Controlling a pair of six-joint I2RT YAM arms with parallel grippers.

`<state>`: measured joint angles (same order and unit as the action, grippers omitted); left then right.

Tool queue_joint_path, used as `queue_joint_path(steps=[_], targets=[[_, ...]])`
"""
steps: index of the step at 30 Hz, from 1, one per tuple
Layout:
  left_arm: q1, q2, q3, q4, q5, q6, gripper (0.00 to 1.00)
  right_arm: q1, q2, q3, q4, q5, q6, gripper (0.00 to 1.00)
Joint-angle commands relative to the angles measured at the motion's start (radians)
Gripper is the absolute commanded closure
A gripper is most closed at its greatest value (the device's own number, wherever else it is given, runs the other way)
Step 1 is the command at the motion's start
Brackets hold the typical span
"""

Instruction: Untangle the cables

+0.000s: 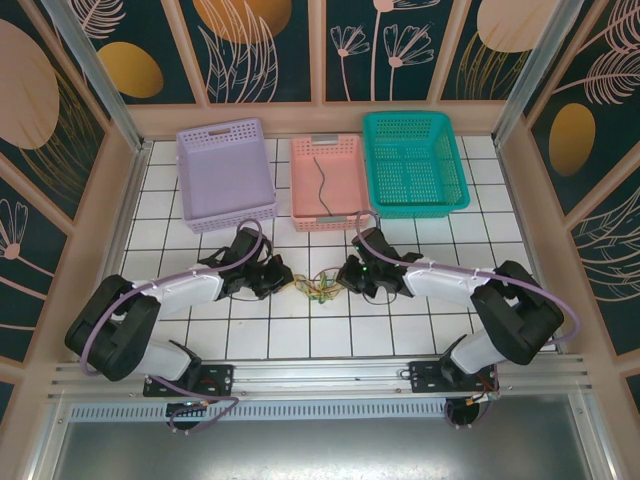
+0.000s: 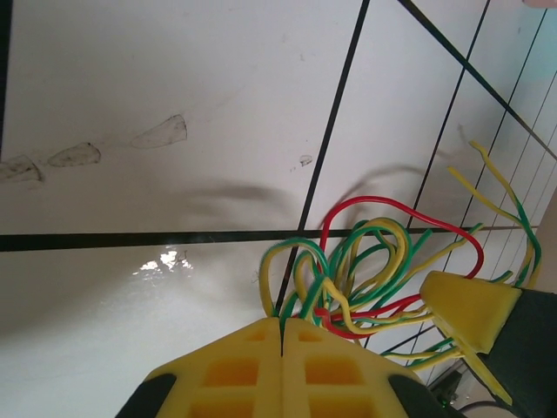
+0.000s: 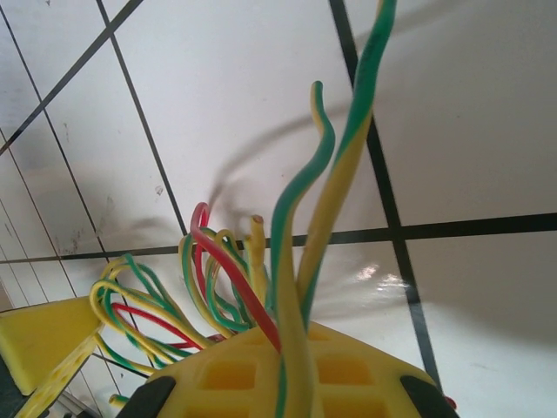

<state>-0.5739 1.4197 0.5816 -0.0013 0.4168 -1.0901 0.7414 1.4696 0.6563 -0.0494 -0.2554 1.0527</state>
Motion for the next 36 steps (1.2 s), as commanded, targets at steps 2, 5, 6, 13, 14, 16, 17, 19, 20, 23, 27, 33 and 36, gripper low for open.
queue_joint_path(steps=[2,5,6,13,14,16,17,19,20,23,27,33,36], targets=[[-0.005,-0.079,0.044,-0.125,-0.138,0.017,1.00,-0.045,-0.060,-0.043,-0.046,0.023,-0.016,1.00],[-0.006,-0.128,0.061,-0.207,-0.226,0.024,1.00,-0.097,-0.121,-0.072,-0.088,0.033,-0.042,1.00],[-0.006,-0.141,0.064,-0.224,-0.245,0.025,1.00,-0.119,-0.145,-0.086,-0.102,0.030,-0.049,0.98],[-0.005,-0.202,0.085,-0.305,-0.329,0.037,1.00,-0.267,-0.280,-0.150,-0.193,0.014,-0.127,0.99],[-0.005,-0.210,0.093,-0.313,-0.341,0.040,1.00,-0.281,-0.297,-0.154,-0.209,0.016,-0.142,1.00],[-0.004,-0.220,0.114,-0.348,-0.372,0.051,1.00,-0.320,-0.333,-0.158,-0.246,0.027,-0.169,1.00],[-0.005,-0.220,0.127,-0.371,-0.394,0.057,1.00,-0.334,-0.348,-0.159,-0.265,0.035,-0.180,1.00],[-0.005,-0.225,0.154,-0.425,-0.446,0.072,1.00,-0.367,-0.379,-0.158,-0.313,0.057,-0.203,1.00],[-0.006,-0.231,0.164,-0.442,-0.465,0.075,1.00,-0.386,-0.391,-0.156,-0.336,0.069,-0.216,1.00],[-0.005,-0.250,0.200,-0.494,-0.524,0.090,1.00,-0.434,-0.419,-0.144,-0.404,0.115,-0.250,1.00],[-0.003,-0.272,0.261,-0.590,-0.626,0.109,1.00,-0.515,-0.459,-0.139,-0.460,0.153,-0.302,1.00],[-0.003,-0.305,0.336,-0.693,-0.736,0.128,1.00,-0.613,-0.485,-0.153,-0.474,0.149,-0.325,1.00],[-0.004,-0.322,0.343,-0.642,-0.691,0.183,1.00,-0.624,-0.479,-0.146,-0.452,0.137,-0.310,1.00]])
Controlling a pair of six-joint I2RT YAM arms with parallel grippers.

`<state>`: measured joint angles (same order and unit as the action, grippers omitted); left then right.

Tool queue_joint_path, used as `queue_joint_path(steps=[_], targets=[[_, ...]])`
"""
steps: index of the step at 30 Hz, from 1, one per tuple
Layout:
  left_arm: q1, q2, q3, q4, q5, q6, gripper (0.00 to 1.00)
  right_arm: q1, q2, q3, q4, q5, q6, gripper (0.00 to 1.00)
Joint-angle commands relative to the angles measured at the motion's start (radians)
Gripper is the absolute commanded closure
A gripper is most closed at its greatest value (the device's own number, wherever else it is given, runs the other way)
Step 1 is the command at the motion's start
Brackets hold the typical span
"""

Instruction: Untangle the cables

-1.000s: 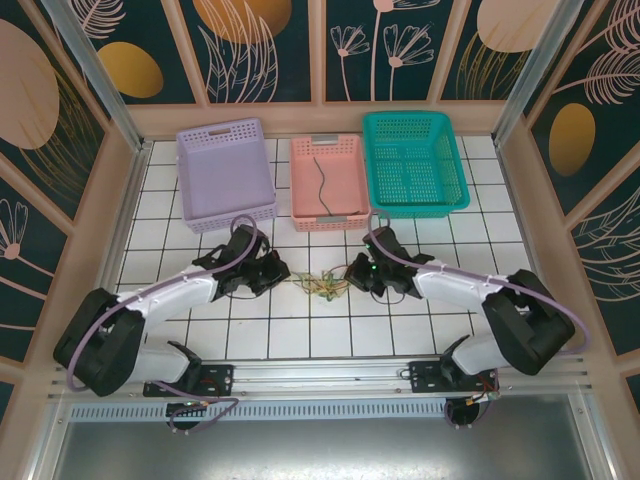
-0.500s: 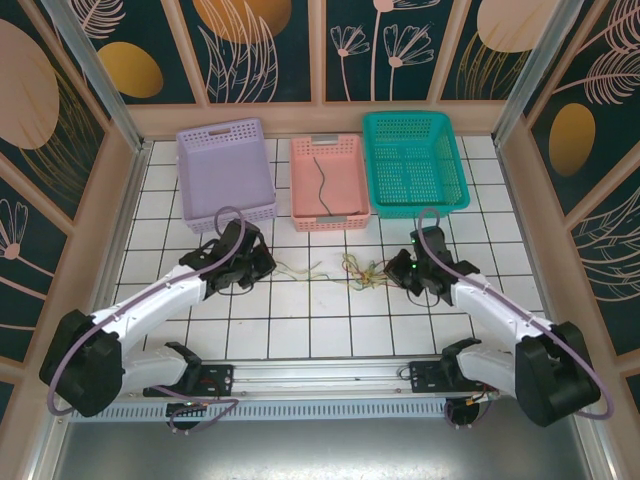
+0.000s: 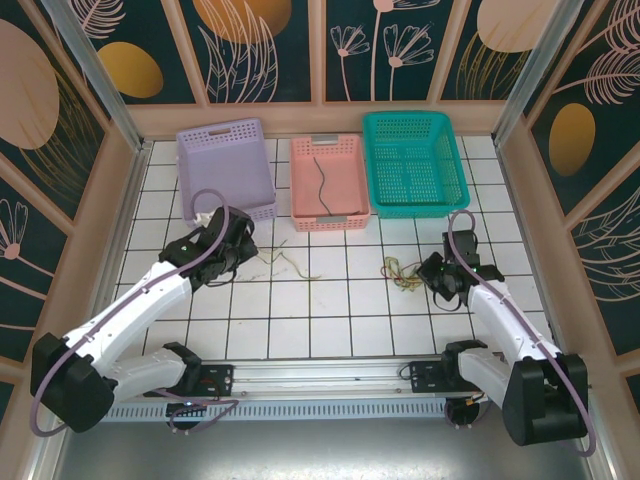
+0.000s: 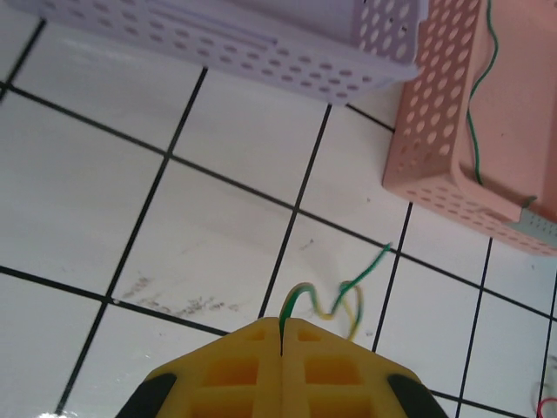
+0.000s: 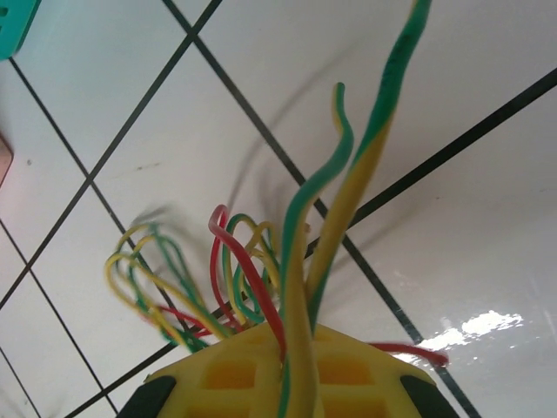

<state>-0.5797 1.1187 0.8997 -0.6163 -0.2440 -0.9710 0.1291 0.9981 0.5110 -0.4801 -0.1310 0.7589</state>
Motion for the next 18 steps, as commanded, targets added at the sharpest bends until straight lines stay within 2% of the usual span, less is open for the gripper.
queue_joint_path(steps=[1,3,7,11,14,18], targets=[[0.003,-0.028,0.012,0.039,0.034,0.104,1.00,-0.011,-0.002,0.000,-0.006,-0.003,-0.013,1.00],[0.002,-0.036,-0.002,0.132,0.140,0.159,1.00,-0.010,0.010,-0.003,0.024,-0.042,-0.001,1.00],[0.002,-0.026,-0.006,0.243,0.295,0.241,1.00,-0.005,0.014,0.011,0.033,-0.094,0.010,0.79],[0.003,-0.002,0.018,0.306,0.374,0.291,1.00,0.012,-0.026,0.080,-0.027,-0.088,0.011,0.62],[0.001,0.034,0.044,0.336,0.417,0.313,1.00,0.032,-0.061,0.160,-0.082,-0.070,0.018,0.55],[0.002,0.070,0.065,0.383,0.445,0.342,1.00,0.066,-0.076,0.281,-0.144,-0.041,0.043,0.52]])
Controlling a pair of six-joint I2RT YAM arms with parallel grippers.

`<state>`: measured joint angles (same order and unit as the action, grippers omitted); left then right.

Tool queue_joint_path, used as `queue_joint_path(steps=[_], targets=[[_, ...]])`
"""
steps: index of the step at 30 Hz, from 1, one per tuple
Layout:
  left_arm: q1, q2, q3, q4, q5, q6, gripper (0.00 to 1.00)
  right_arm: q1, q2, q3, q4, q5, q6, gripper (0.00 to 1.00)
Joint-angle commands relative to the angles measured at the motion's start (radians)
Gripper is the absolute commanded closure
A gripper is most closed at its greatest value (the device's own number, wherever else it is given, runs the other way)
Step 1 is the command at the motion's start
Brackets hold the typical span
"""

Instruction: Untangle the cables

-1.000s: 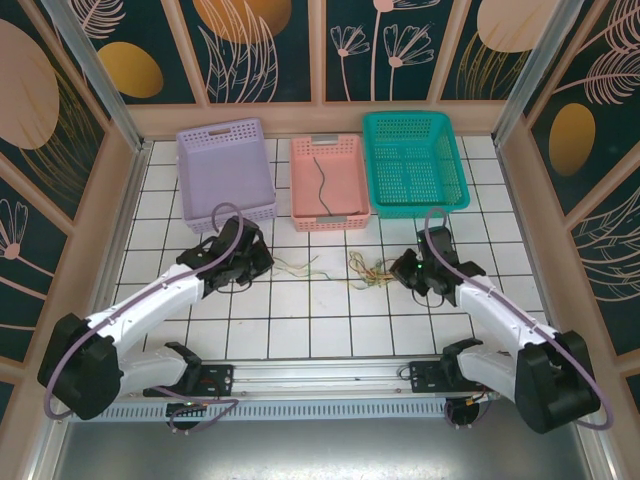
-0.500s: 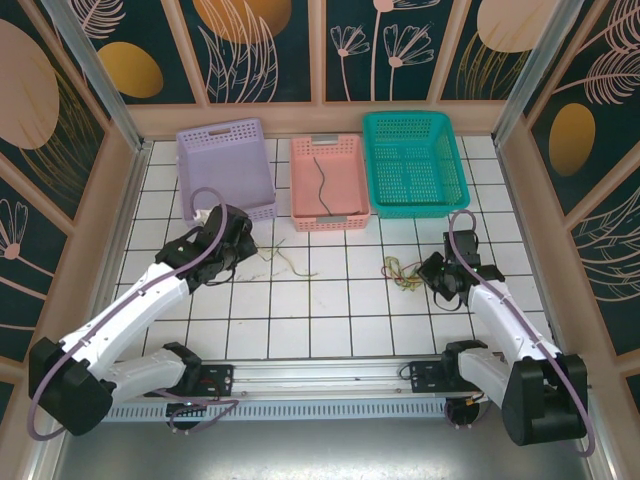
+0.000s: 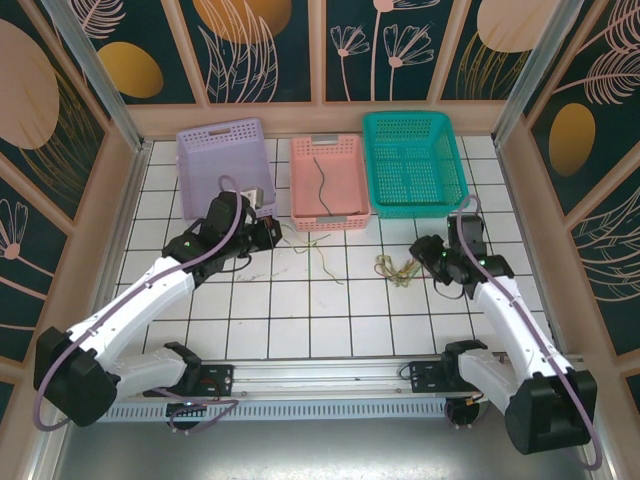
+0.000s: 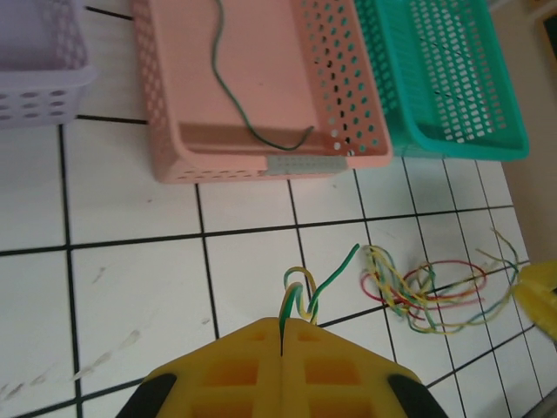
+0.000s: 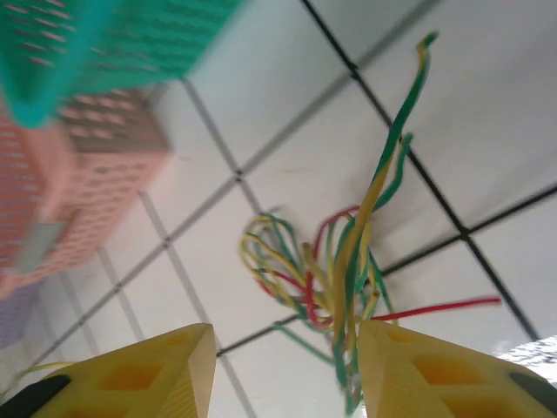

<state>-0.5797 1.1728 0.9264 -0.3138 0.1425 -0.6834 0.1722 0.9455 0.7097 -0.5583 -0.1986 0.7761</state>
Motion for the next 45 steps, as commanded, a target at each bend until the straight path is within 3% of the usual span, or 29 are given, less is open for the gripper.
queue_joint_path(steps=[1,7,12,15,21,25,27,30,31,40,45], targets=[[0.002,0.025,0.040,0.091,0.063,0.059,1.00,0.039,-0.022,0.119,-0.079,0.037,0.038,0.52],[0.002,0.090,0.098,0.137,0.111,0.079,1.00,0.247,0.022,0.220,0.019,0.057,0.233,0.52],[0.002,0.119,0.117,0.173,0.152,0.076,1.00,0.405,0.123,0.168,0.302,0.014,0.469,0.46],[0.001,0.127,0.120,0.185,0.175,0.076,1.00,0.440,0.202,0.139,0.440,0.005,0.562,0.44],[0.001,0.125,0.116,0.205,0.206,0.068,1.00,0.425,0.313,0.166,0.508,0.015,0.598,0.43],[0.000,0.122,0.108,0.219,0.225,0.058,1.00,0.413,0.357,0.153,0.547,0.001,0.621,0.51],[0.001,0.123,0.105,0.222,0.234,0.058,1.00,0.406,0.373,0.151,0.569,-0.006,0.629,0.64],[0.001,0.131,0.103,0.226,0.261,0.058,1.00,0.397,0.382,0.175,0.562,0.014,0.609,0.94],[0.001,0.134,0.101,0.226,0.271,0.058,1.00,0.391,0.386,0.195,0.550,0.021,0.592,1.00],[-0.006,0.136,0.082,0.213,0.366,0.079,1.00,0.296,0.509,0.454,0.477,-0.030,0.383,1.00],[-0.039,0.144,0.080,0.199,0.406,0.095,1.00,0.288,0.654,0.697,0.412,-0.089,0.264,1.00]])
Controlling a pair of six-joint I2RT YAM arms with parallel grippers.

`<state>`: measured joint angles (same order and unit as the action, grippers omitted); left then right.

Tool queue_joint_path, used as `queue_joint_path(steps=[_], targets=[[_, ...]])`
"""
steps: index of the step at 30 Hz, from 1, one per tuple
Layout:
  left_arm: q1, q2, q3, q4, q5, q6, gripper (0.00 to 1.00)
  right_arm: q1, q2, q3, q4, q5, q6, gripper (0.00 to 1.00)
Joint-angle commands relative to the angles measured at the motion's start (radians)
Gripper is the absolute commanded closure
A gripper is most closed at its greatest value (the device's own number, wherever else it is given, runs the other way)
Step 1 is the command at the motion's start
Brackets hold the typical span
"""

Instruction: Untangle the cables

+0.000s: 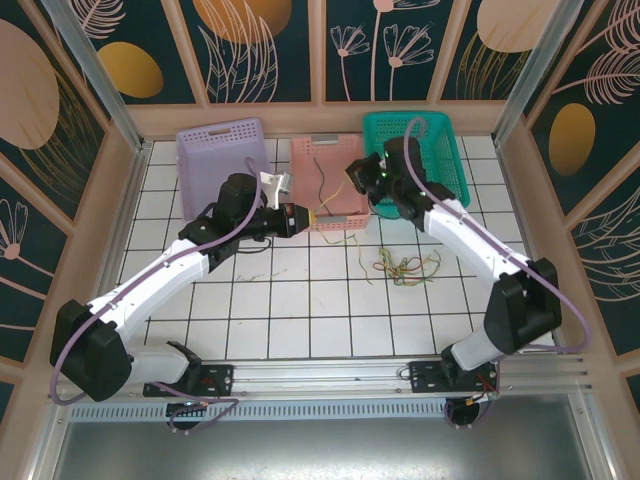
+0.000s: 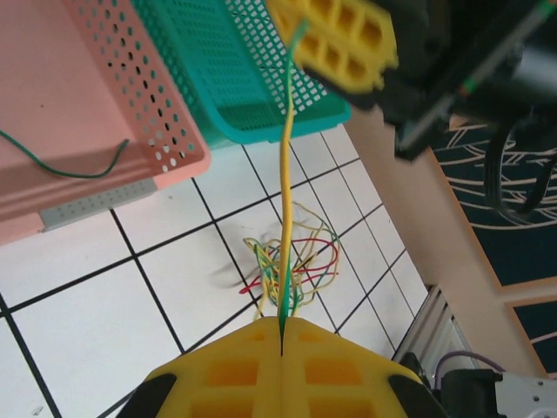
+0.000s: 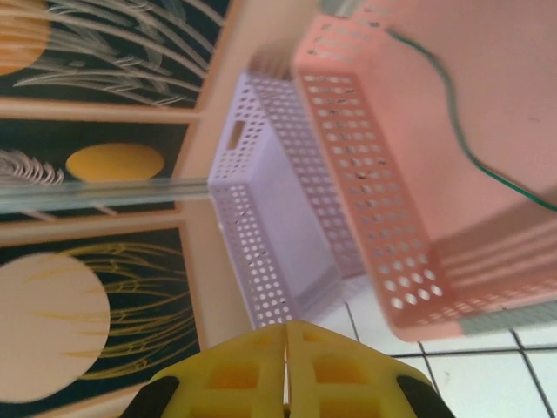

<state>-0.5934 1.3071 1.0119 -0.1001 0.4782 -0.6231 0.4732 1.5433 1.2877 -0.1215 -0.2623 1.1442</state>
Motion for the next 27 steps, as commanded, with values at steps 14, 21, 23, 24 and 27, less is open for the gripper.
queue_joint_path(steps=[14,21,23,24,27], targets=[[-0.149,0.079,0.022,-0.019,0.041,0.033,1.00,-0.003,0.346,0.547,-0.117,-0.245,-0.173,1.00],[-0.146,0.051,0.065,-0.041,-0.073,-0.029,1.00,-0.001,0.374,0.624,-0.208,-0.374,-0.274,0.96],[-0.130,0.024,0.085,-0.048,-0.129,-0.072,1.00,-0.022,0.344,0.627,-0.265,-0.356,-0.323,0.78],[-0.121,0.010,0.091,-0.047,-0.143,-0.089,1.00,-0.033,0.322,0.617,-0.277,-0.345,-0.339,0.71],[-0.084,-0.020,0.105,-0.043,-0.163,-0.126,1.00,-0.082,0.212,0.515,-0.272,-0.312,-0.377,0.54]])
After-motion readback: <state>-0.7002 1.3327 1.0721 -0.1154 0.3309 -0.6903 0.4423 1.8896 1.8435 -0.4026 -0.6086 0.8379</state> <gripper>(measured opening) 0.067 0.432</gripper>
